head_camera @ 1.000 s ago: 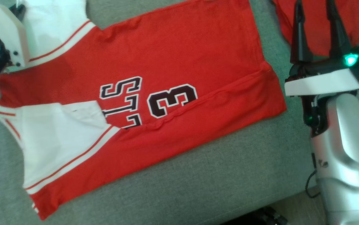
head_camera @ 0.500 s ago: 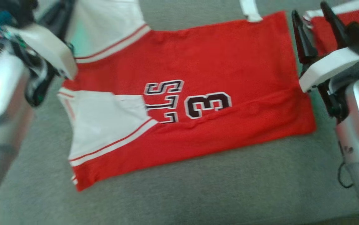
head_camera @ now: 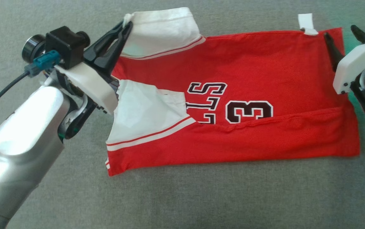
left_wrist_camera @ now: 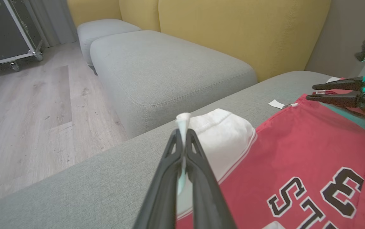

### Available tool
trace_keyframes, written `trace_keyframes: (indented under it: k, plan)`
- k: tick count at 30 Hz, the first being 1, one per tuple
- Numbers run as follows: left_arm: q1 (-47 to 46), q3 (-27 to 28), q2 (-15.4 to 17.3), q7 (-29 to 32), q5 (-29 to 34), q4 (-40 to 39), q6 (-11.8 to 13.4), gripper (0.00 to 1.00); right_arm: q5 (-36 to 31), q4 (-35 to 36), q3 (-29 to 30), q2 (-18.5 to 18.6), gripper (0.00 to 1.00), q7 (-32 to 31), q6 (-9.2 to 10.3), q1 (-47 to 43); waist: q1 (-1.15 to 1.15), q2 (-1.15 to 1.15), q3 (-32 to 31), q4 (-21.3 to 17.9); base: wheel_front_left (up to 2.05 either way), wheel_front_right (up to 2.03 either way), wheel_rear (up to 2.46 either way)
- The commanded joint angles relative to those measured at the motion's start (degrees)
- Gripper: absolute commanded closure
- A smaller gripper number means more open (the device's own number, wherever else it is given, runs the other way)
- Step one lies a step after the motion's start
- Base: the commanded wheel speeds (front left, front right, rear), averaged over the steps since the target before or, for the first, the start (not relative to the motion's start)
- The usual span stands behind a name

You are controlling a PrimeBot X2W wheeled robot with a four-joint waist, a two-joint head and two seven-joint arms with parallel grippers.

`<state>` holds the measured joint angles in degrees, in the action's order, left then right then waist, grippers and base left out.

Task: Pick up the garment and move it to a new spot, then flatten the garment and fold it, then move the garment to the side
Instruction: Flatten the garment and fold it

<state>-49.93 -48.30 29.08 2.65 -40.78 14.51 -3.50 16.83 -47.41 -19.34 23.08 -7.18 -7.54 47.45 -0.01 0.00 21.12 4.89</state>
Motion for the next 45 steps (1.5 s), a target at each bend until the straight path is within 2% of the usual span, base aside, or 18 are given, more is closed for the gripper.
trace_keyframes:
  k: [1, 10, 16, 17, 18, 19, 27, 31, 33, 37, 45]
  plan:
    - [-1.78, 2.36, 2.67, 0.19, 0.37, -1.98, 0.47, 1.00, 0.47, 0.67, -0.70, 1.01, 0.00, -0.26, 0.05, 1.42, 0.01, 0.00, 0.42, 0.47, 0.00, 0.00, 0.00]
    - [-2.09, 2.07, 2.80, 0.91, 0.71, -6.04, 1.59, 1.00, 0.07, -9.35, -3.15, 0.94, 0.00, -1.71, 0.05, 7.20, 0.01, 0.00, 2.15, 1.72, 0.00, 0.00, 0.00]
    - [-2.45, 1.78, 2.67, 1.07, 0.76, -6.23, 1.66, 1.00, 0.47, -13.49, -5.33, 0.41, 0.00, -1.89, 0.05, 8.94, 0.01, 0.00, 2.82, 2.34, 0.00, 0.00, 0.00]
    - [-2.46, 1.73, 2.62, 1.09, 0.73, -6.15, 1.69, 1.00, 0.74, -13.93, -5.65, 0.32, 0.24, -1.73, 0.05, 9.14, 0.01, 0.00, 2.83, 2.37, 0.00, 0.00, 0.00]
    - [-2.45, 1.71, 2.62, 1.11, 0.69, -5.95, 1.72, 1.00, 1.06, -14.33, -5.97, 0.16, 0.92, -1.57, 0.05, 9.30, 0.01, 0.00, 2.80, 2.34, 0.00, 0.00, 0.00]
    - [-2.44, 1.73, 2.67, 1.10, 0.67, -5.64, 1.81, 1.00, 1.47, -14.67, -6.29, -0.06, 1.00, -1.41, 0.05, 9.42, 0.01, 0.00, 2.71, 2.24, 0.00, 0.00, 0.00]
    - [-2.86, 2.98, 4.17, -0.28, 1.24, -1.05, 3.26, 1.00, 5.63, -14.10, -8.15, -1.47, 1.00, 2.91, 0.05, 11.60, 0.01, 0.00, 1.18, -0.38, 0.00, 0.00, 0.00]
    - [-5.27, 4.36, 4.76, -2.19, 3.08, 4.34, 5.40, 1.00, 9.55, -11.78, -7.68, -1.98, 1.00, 6.03, 0.05, 14.14, 0.01, 0.00, 1.31, -1.95, 0.00, 0.00, 0.00]
    - [-8.45, 4.52, 4.12, -3.40, 4.00, 8.93, 4.47, 1.00, 14.41, -10.67, -5.78, -3.08, 1.00, 6.89, 0.05, 15.91, 0.01, 0.00, 1.86, -2.92, 0.00, 0.00, 0.00]
    - [-12.43, 4.47, 2.66, -5.06, 5.02, 13.71, 3.20, 1.00, 17.58, -9.67, -5.13, -3.10, 1.00, 7.40, 0.05, 17.57, 0.01, 0.00, 2.47, -3.29, 0.00, 0.00, 0.00]
    - [-21.56, 4.84, -2.45, -12.24, 6.69, 26.14, 0.82, 1.00, 19.56, -11.31, -4.76, -3.61, 1.00, 12.85, 0.05, 21.90, 0.01, 0.00, 3.40, -3.49, 0.00, 0.00, 0.00]
